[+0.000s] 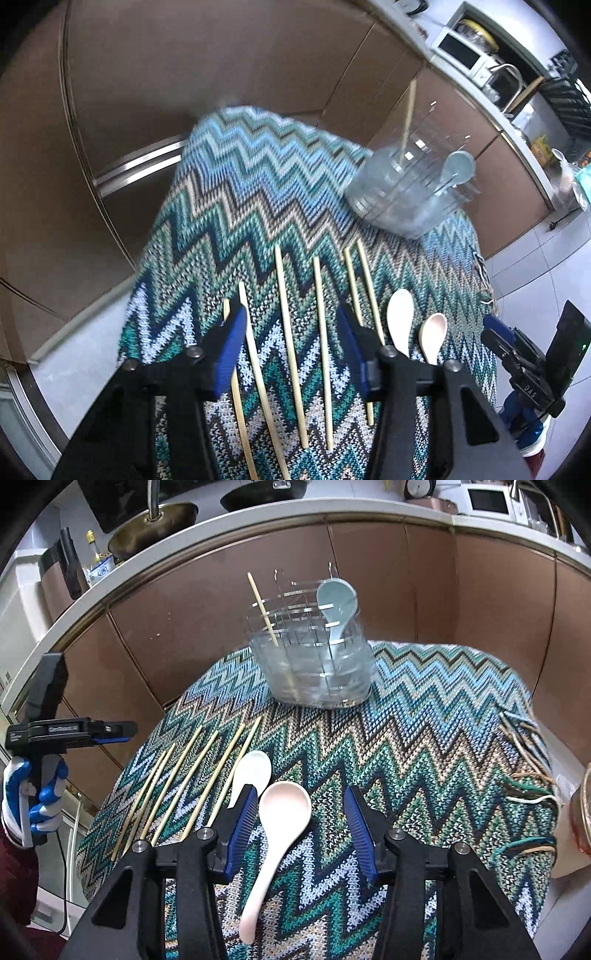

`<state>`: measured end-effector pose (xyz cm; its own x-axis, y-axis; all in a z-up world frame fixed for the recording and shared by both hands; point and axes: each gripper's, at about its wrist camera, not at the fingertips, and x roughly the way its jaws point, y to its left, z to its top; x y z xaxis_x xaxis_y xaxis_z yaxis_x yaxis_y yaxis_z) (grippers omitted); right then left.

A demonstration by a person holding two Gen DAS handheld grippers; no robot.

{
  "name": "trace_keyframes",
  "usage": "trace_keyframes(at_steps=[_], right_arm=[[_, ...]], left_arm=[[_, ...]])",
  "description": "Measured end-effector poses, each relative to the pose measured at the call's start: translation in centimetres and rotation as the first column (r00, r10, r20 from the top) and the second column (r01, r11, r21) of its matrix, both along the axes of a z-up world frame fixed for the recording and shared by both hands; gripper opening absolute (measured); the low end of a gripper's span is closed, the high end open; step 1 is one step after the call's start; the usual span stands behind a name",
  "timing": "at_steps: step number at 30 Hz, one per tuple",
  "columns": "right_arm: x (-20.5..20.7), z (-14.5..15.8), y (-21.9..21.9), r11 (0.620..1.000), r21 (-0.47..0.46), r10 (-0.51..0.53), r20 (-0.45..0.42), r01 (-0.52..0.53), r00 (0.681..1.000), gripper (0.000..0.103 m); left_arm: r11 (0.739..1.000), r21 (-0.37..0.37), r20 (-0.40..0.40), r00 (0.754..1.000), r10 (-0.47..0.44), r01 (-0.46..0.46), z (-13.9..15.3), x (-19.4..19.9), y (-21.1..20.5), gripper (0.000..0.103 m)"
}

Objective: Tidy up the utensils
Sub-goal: 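Lower the right tool toward the white spoon while the left tool lowers toward the chopsticks, then close the right tool on the white spoon while the left tool grasps another chopstick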

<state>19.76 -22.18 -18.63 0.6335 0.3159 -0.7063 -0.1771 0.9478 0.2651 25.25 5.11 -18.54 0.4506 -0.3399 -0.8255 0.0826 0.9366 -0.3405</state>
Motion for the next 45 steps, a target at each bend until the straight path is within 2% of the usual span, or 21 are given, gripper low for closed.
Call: trace_keyframes(at_steps=[4,9,17,28,42,45], right_arm=[[0.9,-0.8,-0.3,1.000,0.017,0.021,-0.029,-0.021,0.999,0.042],[1.9,-1.6,-0.4,0.999,0.032,0.044,-0.054,-0.042,0.998,0.037],[2.6,-2.2,-0.2,0.996,0.047,0.076,-0.080,-0.073,0.994,0.031],[4.0,-3.2,0.2,0.990,0.060,0.136,-0.134,-0.129,0.982,0.028],[7.1,-4.8,1.6,0.970,0.063,0.244,-0.210,-0.236,0.947,0.028],[7.5,-5.1,1.6,0.965,0.065,0.262,-0.222,-0.253,0.939,0.020]], left_arm=[[0.999,-0.037,-0.084,0.996,0.003,-0.006,-1.8,1.2,0.4,0.033],[0.999,-0.047,-0.139,0.990,0.020,-0.027,-3.1,2.3,1.1,0.029],[0.999,-0.018,-0.191,0.981,0.028,-0.032,-4.7,3.3,1.2,0.022],[1.000,0.008,-0.230,0.973,0.018,-0.016,-5.8,3.8,0.6,0.018],[0.998,0.056,-0.267,0.964,0.013,0.002,-6.1,4.5,-0.3,0.017],[0.997,0.071,-0.272,0.962,0.011,0.008,-6.1,4.7,-0.7,0.016]])
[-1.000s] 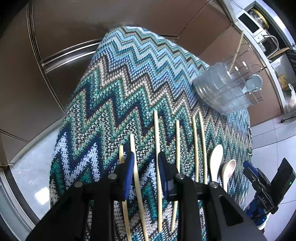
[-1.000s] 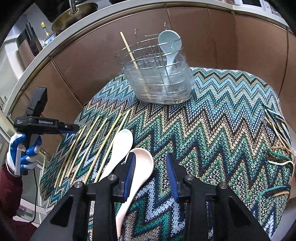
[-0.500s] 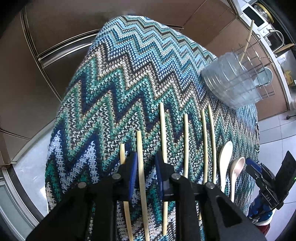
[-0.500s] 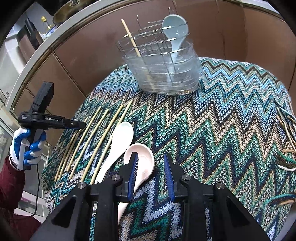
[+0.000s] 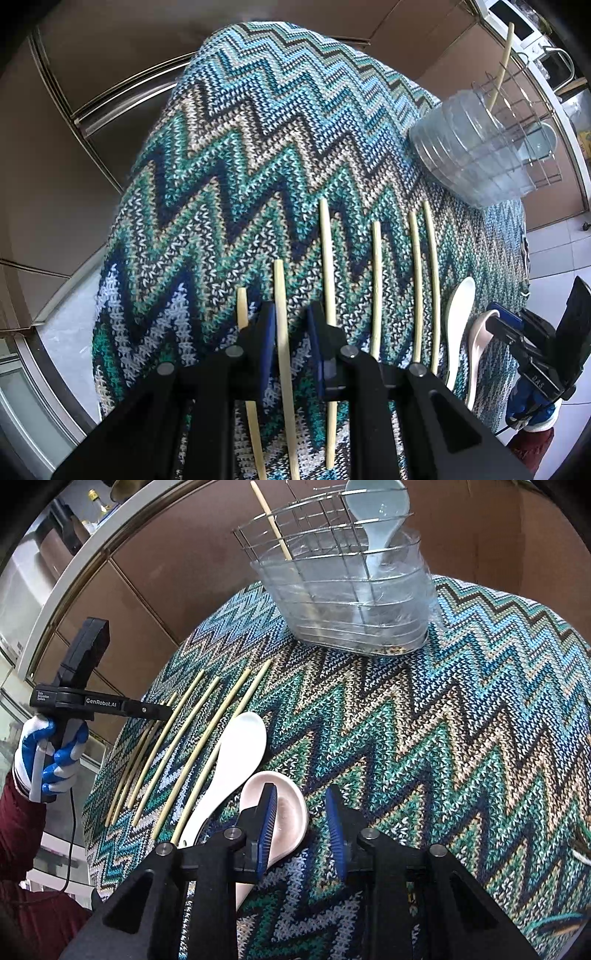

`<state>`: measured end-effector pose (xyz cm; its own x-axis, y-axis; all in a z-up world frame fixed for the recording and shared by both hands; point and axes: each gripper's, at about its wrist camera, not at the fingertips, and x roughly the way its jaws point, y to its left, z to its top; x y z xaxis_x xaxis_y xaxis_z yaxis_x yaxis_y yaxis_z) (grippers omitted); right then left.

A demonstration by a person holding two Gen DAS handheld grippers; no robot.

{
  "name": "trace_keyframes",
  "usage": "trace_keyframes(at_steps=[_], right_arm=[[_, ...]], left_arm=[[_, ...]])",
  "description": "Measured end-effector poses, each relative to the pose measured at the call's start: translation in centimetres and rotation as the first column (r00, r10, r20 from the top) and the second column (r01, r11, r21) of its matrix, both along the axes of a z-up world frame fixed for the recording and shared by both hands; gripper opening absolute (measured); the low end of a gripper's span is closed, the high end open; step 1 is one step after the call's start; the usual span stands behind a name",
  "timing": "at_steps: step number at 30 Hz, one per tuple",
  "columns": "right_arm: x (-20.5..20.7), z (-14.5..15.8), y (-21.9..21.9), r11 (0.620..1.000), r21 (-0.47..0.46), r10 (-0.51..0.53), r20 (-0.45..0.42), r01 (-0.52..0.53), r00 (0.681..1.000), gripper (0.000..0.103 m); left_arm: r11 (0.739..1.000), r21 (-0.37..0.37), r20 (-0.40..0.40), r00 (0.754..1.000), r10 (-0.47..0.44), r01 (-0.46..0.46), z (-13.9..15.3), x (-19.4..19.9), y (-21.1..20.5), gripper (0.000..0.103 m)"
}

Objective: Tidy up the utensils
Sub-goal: 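Close the right tool on the white spoon while the left tool grasps another chopstick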

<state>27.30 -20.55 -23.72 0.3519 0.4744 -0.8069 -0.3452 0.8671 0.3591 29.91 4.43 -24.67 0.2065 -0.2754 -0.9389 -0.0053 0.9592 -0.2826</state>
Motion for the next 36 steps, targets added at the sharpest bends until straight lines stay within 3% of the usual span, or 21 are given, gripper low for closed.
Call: trace_keyframes(at_steps=[4,14,23,36], right_arm=[[0.1,-0.3,0.4,0.999,-0.018,0.027,-0.004,-0.027,1.000,0.011],[-1.4,1.0,1.0,0.996,-0.083,0.018,0.067,-0.012,0.998,0.006],[-5.2,4.7,-0.8,0.991,-0.121,-0.043,0.175,0.064,0.984,0.006],[-11.8,9.5,0.0,0.978,-0.127,-0.120,0.313,0.167,0.942,0.006]], left_arm=[[1.000,0.010,-0.007,1.000,0.014,-0.014,-0.1,0.3,-0.2,0.010],[0.997,-0.002,0.021,0.997,0.074,-0.074,0.0,-0.6,0.6,0.005],[0.995,-0.049,0.134,0.986,0.098,-0.092,3.1,-3.1,1.8,0.005],[0.983,-0.163,0.292,0.948,0.127,-0.082,8.4,-8.2,3.2,0.005]])
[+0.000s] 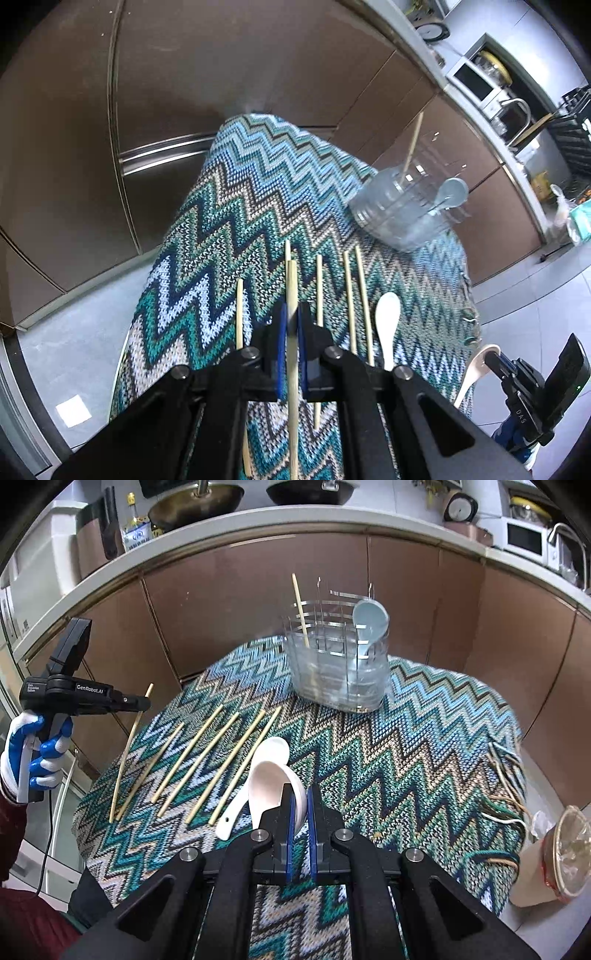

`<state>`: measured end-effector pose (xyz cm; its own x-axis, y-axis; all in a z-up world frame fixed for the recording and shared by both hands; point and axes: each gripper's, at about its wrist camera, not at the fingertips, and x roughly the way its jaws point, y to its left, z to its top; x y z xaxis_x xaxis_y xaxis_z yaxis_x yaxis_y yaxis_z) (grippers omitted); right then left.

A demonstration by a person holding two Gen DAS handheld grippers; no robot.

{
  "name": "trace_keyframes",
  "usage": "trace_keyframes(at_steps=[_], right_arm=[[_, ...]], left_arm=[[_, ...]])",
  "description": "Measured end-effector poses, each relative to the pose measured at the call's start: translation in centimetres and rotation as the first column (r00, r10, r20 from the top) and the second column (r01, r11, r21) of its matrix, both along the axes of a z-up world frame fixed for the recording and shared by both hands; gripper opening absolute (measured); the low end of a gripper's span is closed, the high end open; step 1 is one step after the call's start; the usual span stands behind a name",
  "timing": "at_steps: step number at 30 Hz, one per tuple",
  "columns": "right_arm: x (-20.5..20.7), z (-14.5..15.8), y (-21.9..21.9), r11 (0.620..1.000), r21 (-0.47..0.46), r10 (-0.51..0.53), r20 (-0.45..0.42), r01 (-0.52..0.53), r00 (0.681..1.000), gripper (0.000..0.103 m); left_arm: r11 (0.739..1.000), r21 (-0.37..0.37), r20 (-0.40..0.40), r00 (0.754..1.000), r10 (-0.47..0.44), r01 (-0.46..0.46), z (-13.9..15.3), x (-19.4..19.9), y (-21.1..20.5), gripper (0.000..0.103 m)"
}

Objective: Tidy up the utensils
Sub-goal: 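Close the right tool on the white spoon while the left tool grasps another chopstick, then lift and carry the white spoon and chopstick over the utensil holder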

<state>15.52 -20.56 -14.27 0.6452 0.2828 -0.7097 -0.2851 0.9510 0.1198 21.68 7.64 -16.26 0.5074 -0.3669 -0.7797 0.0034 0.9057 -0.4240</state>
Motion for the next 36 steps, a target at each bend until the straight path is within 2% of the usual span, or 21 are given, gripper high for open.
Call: trace_keyframes(at_steps=[8,20,30,36], right_arm=[[-3.6,2.7,1.1,0.999,-0.007,-0.050,0.100,0.051,0.994,0.006],[-6.0,5.1,2.3,0.993,0.005,-0.114,0.186,0.115,0.976,0.006],[-7.0,7.8,2.4,0.990,-0.004,-0.138,0.255,0.144,0.957,0.006],[-6.4,9.1,2.1,0.986,0.000,-0.162,0.296,0.169,0.941,0.006]], left_arm=[[0.998,-0.061,0.103,0.995,0.018,-0.012,3.0,-3.5,0.6,0.005],[0.996,-0.078,0.269,0.961,0.068,-0.048,7.9,-7.6,1.8,0.005],[0.993,-0.091,0.330,0.938,0.103,-0.077,9.7,-8.7,2.9,0.005],[0.992,-0.082,0.386,0.915,0.120,-0.095,11.3,-8.1,2.6,0.005]])
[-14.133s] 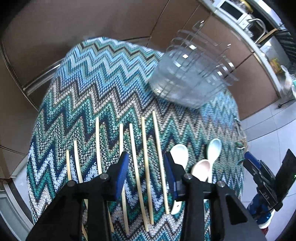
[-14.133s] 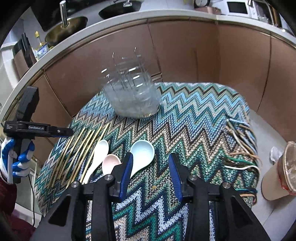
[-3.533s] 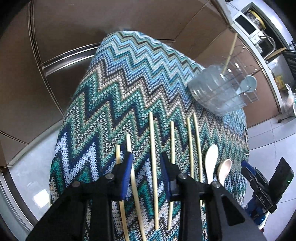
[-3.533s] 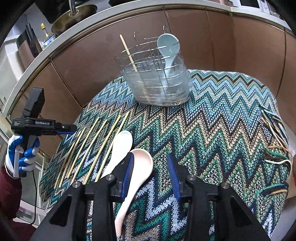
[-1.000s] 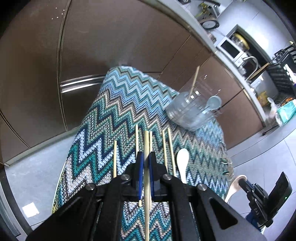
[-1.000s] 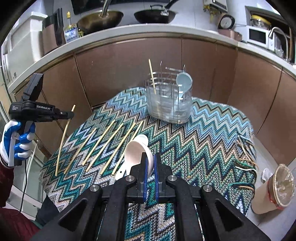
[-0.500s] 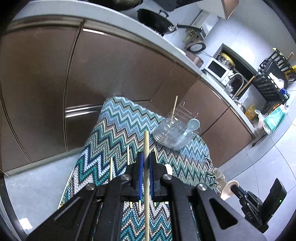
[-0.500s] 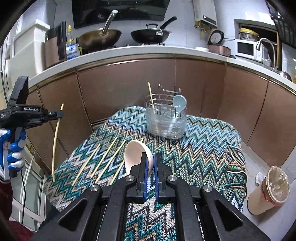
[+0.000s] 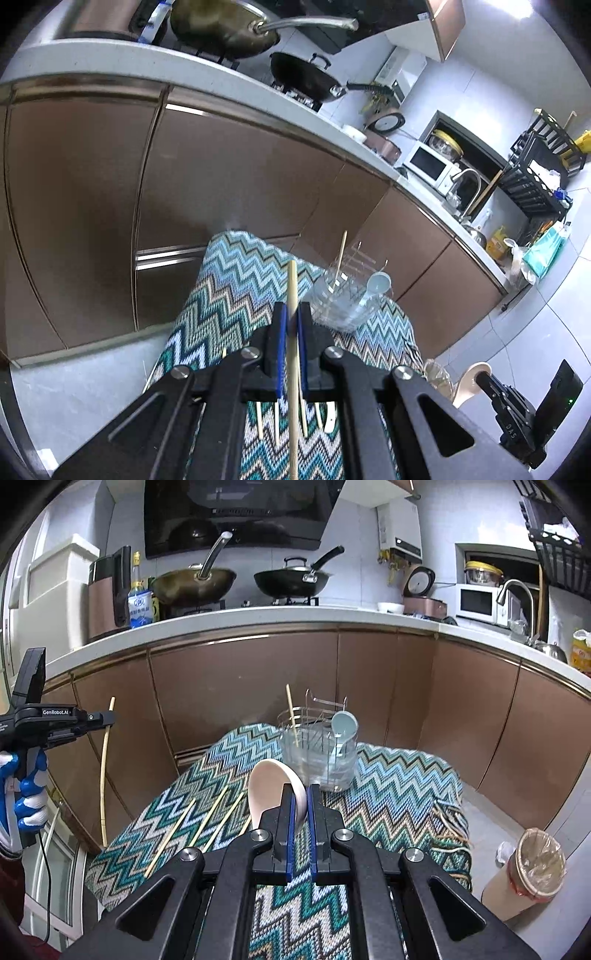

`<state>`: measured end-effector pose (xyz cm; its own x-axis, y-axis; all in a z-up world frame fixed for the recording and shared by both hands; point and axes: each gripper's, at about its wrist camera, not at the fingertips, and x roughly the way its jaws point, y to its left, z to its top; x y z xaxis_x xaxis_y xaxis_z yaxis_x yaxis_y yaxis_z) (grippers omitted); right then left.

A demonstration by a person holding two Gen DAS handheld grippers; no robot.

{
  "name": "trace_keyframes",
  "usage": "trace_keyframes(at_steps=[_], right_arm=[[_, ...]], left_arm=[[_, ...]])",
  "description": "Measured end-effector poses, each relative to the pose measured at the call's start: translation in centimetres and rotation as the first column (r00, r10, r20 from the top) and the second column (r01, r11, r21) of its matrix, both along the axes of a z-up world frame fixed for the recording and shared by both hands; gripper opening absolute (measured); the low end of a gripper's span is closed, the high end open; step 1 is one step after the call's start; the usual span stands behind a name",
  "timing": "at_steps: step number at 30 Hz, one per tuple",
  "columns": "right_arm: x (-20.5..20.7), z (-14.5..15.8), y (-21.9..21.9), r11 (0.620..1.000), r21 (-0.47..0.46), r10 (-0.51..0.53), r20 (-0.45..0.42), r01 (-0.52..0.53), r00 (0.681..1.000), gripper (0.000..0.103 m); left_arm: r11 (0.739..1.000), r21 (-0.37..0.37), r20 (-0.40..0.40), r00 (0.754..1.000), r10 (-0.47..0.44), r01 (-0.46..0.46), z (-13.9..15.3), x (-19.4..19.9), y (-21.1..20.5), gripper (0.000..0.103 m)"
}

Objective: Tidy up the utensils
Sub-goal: 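Lift and carry the white spoon and chopstick over the utensil holder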

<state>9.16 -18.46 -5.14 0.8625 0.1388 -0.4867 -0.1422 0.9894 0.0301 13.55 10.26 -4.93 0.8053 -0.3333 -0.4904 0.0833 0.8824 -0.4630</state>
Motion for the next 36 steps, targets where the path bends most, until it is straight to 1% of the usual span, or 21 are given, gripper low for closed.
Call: trace_keyframes(at_steps=[5,10,15,20,25,29,33,36], right_arm=[[1.5,1.2,-0.6,1.000,0.014,-0.026,0.043,0.026,0.999,0.006],[3.9,2.5,-0.9,0.999,0.001,-0.054,0.097,0.055,0.994,0.006],[7.1,3.9,-0.9,0.996,-0.024,-0.077,0.172,0.082,0.982,0.006],[11.3,4.5,-1.0,0.989,-0.053,-0.117,0.255,0.135,0.960,0.006],[15.1,4.1,-1.1,0.984,-0.068,-0.139,0.309,0.167,0.941,0.006],[18.1,3.1,-1.3,0.979,-0.077,-0.155,0.333,0.191,0.930,0.006],[20.2,1.7,-1.3,0.972,-0.096,-0.171,0.351,0.217,0.921,0.006],[21.6,0.4,-1.3,0.968,-0.104,-0.178,0.352,0.228,0.919,0.006]], left_arm=[[0.999,0.032,0.057,0.998,0.002,-0.004,1.8,1.3,-1.6,0.005],[0.999,0.043,0.126,0.992,0.000,-0.005,4.0,3.5,-3.5,0.005],[0.999,0.051,0.207,0.978,0.000,-0.011,6.3,6.6,-5.8,0.005],[0.999,0.029,0.290,0.957,0.012,-0.021,7.9,10.5,-8.5,0.005],[0.999,0.024,0.346,0.938,0.028,-0.039,8.1,14.5,-11.3,0.005],[0.998,0.026,0.364,0.931,0.037,-0.049,7.6,17.8,-13.2,0.005],[0.996,0.050,0.387,0.921,0.053,-0.078,6.3,20.4,-15.2,0.005],[0.994,0.069,0.383,0.922,0.052,-0.084,4.6,22.1,-16.6,0.005]])
